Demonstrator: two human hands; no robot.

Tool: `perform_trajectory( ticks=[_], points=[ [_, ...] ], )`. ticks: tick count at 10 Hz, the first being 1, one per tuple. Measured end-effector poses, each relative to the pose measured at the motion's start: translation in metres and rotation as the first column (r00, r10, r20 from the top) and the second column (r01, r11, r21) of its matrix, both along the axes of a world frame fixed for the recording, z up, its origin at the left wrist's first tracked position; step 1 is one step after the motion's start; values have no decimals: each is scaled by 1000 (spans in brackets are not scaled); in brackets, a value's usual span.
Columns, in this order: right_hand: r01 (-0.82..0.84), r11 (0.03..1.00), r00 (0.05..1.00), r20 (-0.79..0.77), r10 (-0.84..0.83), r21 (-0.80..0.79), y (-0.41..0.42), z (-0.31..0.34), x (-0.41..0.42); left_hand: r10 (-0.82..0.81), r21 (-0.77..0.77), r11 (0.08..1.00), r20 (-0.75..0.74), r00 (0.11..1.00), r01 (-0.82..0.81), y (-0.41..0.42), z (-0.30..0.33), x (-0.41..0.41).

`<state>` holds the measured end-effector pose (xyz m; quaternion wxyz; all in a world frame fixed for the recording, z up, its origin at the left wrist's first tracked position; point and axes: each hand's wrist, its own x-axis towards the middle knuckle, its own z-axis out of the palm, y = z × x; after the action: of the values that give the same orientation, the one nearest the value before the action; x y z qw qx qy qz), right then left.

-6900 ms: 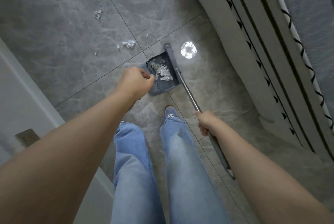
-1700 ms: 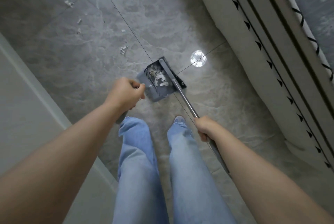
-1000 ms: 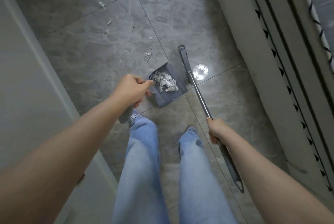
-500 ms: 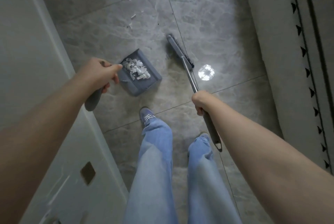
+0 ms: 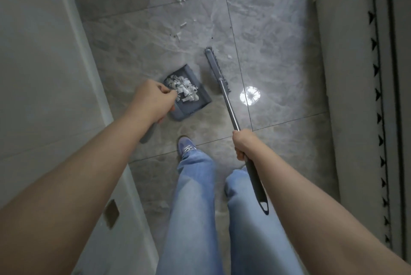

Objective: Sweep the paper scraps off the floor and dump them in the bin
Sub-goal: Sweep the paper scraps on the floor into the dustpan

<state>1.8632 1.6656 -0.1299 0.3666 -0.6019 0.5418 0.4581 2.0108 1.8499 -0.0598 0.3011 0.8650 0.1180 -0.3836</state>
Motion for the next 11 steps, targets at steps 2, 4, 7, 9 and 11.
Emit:
perform_trajectory(
  ticks=[2, 4, 7, 9, 11],
  points=[
    [-105, 990, 993, -39, 110, 94, 19, -11, 16, -18, -15, 1000, 1, 1000, 18, 3, -3, 1],
    [-140, 990, 989, -38, 140, 5, 0, -3, 24, 16, -11, 1000, -12, 1000, -16, 3, 1, 5],
    [-47, 987, 996, -66, 57, 151, -58, 11, 70, 31, 21, 999, -47, 998, -30, -17, 12, 20],
    [-214, 977, 975, 57, 213, 12, -130, 24, 106, -59, 4, 998, -61, 996, 59, -67, 21, 59],
    [-215, 974, 971, 87, 221, -73, -186, 11, 193, -8, 9, 1000, -19, 1000, 8, -119, 10, 100]
  ],
)
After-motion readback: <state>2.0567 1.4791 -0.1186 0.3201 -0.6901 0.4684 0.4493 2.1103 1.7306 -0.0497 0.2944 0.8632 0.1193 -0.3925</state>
